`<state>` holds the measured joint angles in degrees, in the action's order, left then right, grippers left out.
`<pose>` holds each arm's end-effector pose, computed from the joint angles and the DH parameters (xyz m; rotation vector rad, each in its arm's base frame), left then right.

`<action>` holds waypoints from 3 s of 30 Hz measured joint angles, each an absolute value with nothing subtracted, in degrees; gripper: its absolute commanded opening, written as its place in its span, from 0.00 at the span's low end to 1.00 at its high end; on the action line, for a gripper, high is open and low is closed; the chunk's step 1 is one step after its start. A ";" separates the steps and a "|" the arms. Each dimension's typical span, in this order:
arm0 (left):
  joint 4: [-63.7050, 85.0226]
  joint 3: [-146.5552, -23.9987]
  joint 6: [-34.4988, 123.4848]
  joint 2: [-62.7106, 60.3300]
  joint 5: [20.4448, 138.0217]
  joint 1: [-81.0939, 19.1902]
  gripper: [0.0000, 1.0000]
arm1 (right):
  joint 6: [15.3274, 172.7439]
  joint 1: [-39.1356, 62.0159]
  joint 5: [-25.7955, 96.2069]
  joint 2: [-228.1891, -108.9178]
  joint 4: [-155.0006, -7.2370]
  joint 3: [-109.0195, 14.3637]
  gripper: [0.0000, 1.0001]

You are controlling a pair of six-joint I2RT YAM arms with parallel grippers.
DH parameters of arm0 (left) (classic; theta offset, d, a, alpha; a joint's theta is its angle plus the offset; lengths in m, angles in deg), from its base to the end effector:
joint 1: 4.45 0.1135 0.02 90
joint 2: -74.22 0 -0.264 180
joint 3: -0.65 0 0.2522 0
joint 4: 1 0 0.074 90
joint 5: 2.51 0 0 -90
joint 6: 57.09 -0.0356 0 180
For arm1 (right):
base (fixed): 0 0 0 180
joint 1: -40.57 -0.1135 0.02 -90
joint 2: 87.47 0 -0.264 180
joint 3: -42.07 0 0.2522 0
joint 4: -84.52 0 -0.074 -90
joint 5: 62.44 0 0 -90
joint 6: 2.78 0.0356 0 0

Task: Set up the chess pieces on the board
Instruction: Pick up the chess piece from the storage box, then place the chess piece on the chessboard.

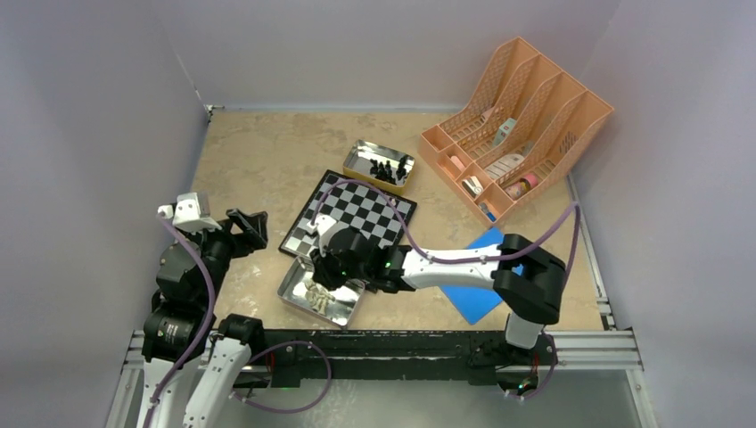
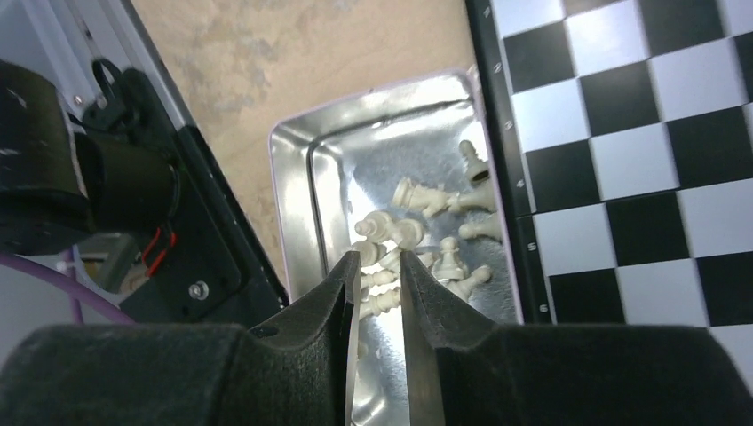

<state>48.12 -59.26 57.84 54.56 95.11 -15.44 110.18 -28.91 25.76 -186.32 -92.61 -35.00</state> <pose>0.0714 -0.0091 0.3484 -0.3085 1.7091 -0.3478 0.1393 0.3690 0.2351 -0.8276 1.9802 0.9705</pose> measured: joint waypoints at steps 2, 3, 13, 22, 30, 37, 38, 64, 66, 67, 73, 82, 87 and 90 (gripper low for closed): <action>48.23 -59.26 57.86 54.84 95.75 -15.44 0.77 | 110.20 -29.82 25.89 -188.13 -92.68 -35.05 0.25; 48.25 -59.26 57.86 55.01 96.05 -15.44 0.77 | 110.25 -30.37 25.89 -189.05 -92.59 -35.26 0.25; 48.29 -59.26 57.91 55.82 97.43 -15.44 0.77 | 111.97 -33.60 25.15 -195.74 -90.93 -41.17 0.26; 48.31 -59.26 58.04 56.13 97.80 -15.44 0.77 | 113.20 -33.80 22.11 -198.39 -88.28 -43.29 0.26; 48.33 -59.26 58.04 56.13 97.80 -15.44 0.77 | 113.35 -34.06 20.17 -198.84 -87.08 -44.27 0.26; 48.33 -59.26 58.04 56.13 97.80 -15.44 0.77 | 113.35 -34.06 19.34 -198.98 -86.69 -45.17 0.26; 48.33 -59.26 58.04 56.13 97.80 -15.44 0.77 | 113.35 -34.06 19.31 -199.19 -86.64 -45.25 0.26; 48.33 -59.26 58.04 56.13 97.78 -15.44 0.77 | 113.33 -34.54 17.94 -201.31 -85.16 -45.73 0.12; 48.33 -59.26 58.04 56.13 97.76 -15.44 0.77 | 113.39 -34.54 17.87 -201.03 -84.76 -45.73 0.12; 48.31 -59.26 58.04 56.11 97.73 -15.44 0.77 | 113.53 -34.54 18.00 -200.68 -84.48 -45.71 0.12; 48.27 -59.26 58.02 55.43 97.12 -15.44 0.77 | 113.77 -34.52 17.96 -197.12 -83.65 -45.71 0.11; 48.07 -59.26 57.99 53.94 95.37 -15.44 0.77 | 113.77 -33.69 16.41 -193.01 -82.38 -45.71 0.11; 48.07 -59.26 57.99 53.64 94.63 -15.44 0.77 | 113.74 -30.57 15.62 -190.28 -80.41 -45.01 0.11; 48.05 -59.22 57.99 53.55 94.19 -15.44 0.77 | 113.72 -26.35 15.07 -187.19 -80.28 -42.85 0.11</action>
<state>48.05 -59.22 57.99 53.55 94.19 -15.44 113.72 -26.35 15.07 -187.19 -80.28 -42.85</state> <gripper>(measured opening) 0.776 0.132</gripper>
